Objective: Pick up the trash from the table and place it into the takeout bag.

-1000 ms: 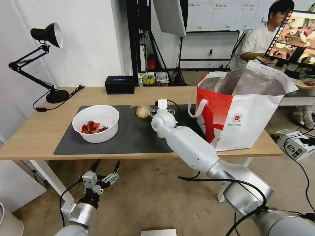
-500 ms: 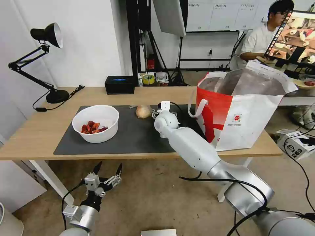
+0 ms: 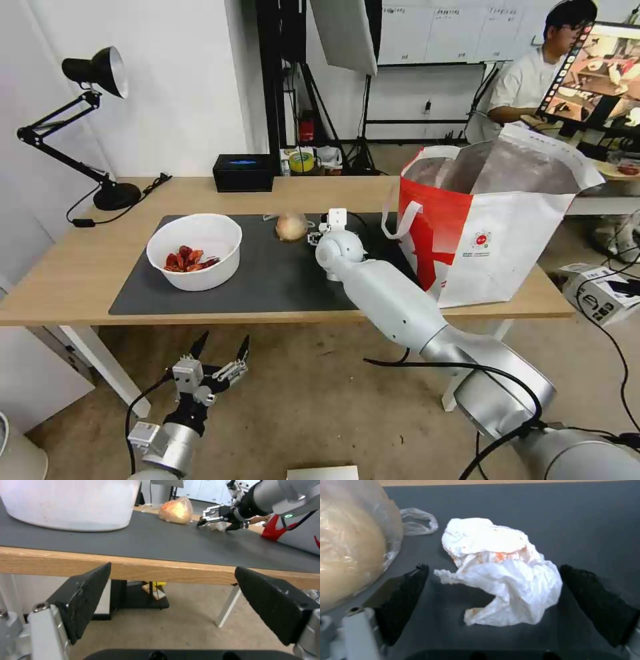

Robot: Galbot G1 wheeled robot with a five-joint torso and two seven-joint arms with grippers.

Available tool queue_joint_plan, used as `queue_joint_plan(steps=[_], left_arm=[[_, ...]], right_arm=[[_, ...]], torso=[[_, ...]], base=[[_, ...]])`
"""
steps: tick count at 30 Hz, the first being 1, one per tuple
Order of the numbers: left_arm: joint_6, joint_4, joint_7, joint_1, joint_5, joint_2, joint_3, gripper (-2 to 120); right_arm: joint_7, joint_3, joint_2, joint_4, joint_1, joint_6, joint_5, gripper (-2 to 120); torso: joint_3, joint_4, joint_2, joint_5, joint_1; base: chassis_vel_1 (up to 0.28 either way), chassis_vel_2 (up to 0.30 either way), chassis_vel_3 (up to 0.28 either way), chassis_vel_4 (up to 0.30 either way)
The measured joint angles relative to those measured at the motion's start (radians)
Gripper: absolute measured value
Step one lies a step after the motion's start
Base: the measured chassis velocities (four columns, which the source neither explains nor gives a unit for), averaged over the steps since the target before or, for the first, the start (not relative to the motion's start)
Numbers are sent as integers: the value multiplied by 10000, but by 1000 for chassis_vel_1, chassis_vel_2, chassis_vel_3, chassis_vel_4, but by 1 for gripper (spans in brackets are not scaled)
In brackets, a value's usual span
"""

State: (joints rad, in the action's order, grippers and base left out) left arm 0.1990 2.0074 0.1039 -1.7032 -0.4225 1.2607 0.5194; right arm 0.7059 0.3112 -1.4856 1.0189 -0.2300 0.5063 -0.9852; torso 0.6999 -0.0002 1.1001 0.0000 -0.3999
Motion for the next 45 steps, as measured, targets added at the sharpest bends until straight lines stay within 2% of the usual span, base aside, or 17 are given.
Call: queue_joint_plan(steps=[5, 7, 8, 9, 13, 16, 17, 19, 20, 23, 24, 26, 31, 37, 38, 41, 45], left_arm=[[12, -6, 0, 6, 7, -2, -30, 100], [13, -7, 0, 8, 8, -7, -36, 100], [14, -14, 0, 18, 9, -14, -50, 100], [14, -14, 0, 18, 9, -14, -50, 100], [15, -22, 0, 48, 13, -26, -107, 100], [15, -23, -7, 90, 20, -51, -177, 100], [15, -23, -7, 90, 20, -51, -177, 100], [15, -24, -13, 105, 24, -60, -202, 100], [15, -24, -13, 105, 24, -60, -202, 100], [15, -13, -18, 85, 31, -71, -206, 100], [15, -13, -18, 85, 31, -71, -206, 100], [14, 19, -21, 48, 47, -82, -199, 100], [13, 78, -34, 8, 58, -86, -188, 100], [-1, 137, -48, -32, 119, -67, -216, 100], [-1, 137, -48, -32, 119, -67, -216, 100], [-4, 158, -54, -84, 224, -8, -280, 100], [-14, 210, -58, -169, 266, -25, -299, 100]], right_arm=[[-362, -94, -44, -245, 36, -114, 196, 76], [-421, -103, -41, -277, 42, -133, 221, 73], [-463, -117, -28, -296, 43, -149, 231, 65], [-463, -117, -28, -296, 43, -149, 231, 65], [-492, -126, 14, -286, 29, -156, 229, 52], [-548, -123, 56, -260, 13, -158, 205, 37], [-548, -123, 56, -260, 13, -158, 205, 37], [-595, -112, 97, -212, 6, -158, 160, 25], [-595, -112, 97, -212, 6, -158, 160, 25], [-708, -50, 272, 91, -38, -188, 80, 10], [-708, -50, 272, 91, -38, -188, 80, 10], [-808, 63, 509, 487, -105, -271, 66, 2], [-917, 211, 1099, 1628, -325, -389, 28, 0], [-938, 269, 2503, 4588, -882, -497, -231, 0], [-938, 269, 2503, 4588, -882, -497, -231, 0], [-949, 55, 3243, 6300, -1156, -689, -183, 0], [-955, -185, 3807, 7352, -1272, -1013, 257, 0]], torso=[[-1, 2, 1, 1, 1], [-1, 2, 1, 0, 1], [-1, 2, 1, 1, 1], [-1, 2, 1, 1, 1], [-2, 2, 1, 0, 1], [-1, 3, 1, 1, 1], [-1, 3, 1, 1, 1], [0, 4, 1, 1, 1], [0, 4, 1, 1, 1], [3, 4, -2, 1, 0], [3, 4, -2, 1, 0], [5, 2, -4, 1, -1], [4, 2, -3, 2, -2], [1, 1, -3, 2, -1], [1, 1, -3, 2, -1], [1, 1, -3, 2, -1], [0, 2, -3, 3, 0]], base=[[0, 0, 0, 0], [0, 0, 0, 0], [0, 0, 0, 0], [0, 0, 0, 0], [0, 0, 0, 0], [0, 0, 0, 0], [0, 0, 0, 0], [0, 0, 0, 0], [0, 0, 0, 0], [0, 0, 0, 0], [0, 0, 0, 0], [0, 0, 0, 0], [0, 0, 0, 0], [0, 0, 0, 0], [0, 0, 0, 0], [0, 0, 0, 0], [0, 0, 0, 0]])
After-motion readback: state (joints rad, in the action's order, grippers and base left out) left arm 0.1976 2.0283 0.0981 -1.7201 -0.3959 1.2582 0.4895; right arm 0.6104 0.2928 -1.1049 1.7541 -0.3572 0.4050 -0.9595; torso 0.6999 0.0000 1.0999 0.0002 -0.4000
